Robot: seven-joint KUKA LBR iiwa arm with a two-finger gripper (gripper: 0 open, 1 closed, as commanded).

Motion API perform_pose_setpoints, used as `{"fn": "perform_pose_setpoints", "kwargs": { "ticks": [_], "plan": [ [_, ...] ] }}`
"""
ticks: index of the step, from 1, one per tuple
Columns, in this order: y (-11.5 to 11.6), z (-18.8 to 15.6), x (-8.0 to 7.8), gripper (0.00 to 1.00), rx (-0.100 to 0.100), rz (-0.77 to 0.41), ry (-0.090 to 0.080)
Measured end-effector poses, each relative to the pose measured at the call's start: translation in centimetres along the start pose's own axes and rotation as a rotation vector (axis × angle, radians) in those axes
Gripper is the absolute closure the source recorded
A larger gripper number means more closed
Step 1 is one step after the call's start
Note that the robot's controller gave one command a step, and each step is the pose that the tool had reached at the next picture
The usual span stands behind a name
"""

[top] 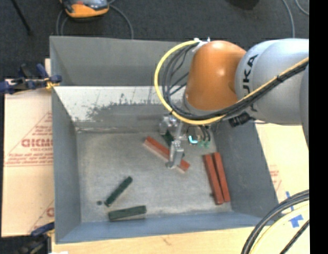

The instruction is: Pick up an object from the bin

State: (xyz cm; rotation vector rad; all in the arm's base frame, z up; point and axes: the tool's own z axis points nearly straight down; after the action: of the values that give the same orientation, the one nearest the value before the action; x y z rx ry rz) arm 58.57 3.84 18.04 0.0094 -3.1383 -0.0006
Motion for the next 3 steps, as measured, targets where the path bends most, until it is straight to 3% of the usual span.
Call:
{"fn": "perform_pose_setpoints", "kwargs": {
  "ticks": [1,2,3],
  "plan": [
    [0.0,-0.4,-0.2,0.00,0.000,0.001,-0.008],
    [-3.2,8.6,-3.1,1.00,0.002,-0.009,-0.007],
    [-3.1,8.6,-3.2,0.00,0.001,-0.008,-0.008]
  ]
}}
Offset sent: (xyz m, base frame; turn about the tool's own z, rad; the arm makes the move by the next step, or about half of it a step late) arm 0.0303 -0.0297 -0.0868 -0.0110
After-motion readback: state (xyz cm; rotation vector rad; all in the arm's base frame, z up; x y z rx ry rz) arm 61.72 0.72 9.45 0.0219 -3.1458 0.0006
